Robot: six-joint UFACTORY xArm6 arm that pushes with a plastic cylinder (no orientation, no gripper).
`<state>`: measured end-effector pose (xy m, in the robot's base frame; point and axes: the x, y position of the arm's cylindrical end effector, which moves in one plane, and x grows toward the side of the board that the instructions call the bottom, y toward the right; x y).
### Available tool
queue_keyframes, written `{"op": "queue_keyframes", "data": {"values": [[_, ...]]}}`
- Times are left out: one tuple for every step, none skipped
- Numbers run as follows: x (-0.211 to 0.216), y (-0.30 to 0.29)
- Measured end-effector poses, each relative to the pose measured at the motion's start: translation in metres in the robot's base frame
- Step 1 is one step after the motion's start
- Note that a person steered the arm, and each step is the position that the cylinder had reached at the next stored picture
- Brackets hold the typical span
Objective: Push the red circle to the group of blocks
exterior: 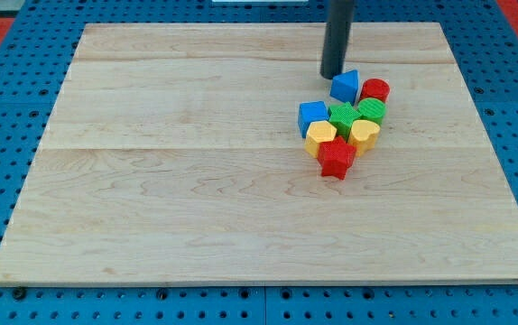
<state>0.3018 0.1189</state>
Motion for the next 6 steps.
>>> {"op": "queue_keyframes", "data": {"values": [[-0.006,0.075],[0.009,0.123],[0.030,0.101],[0.042,0.071],[0.051,0.045],[0.053,0.057]]}}
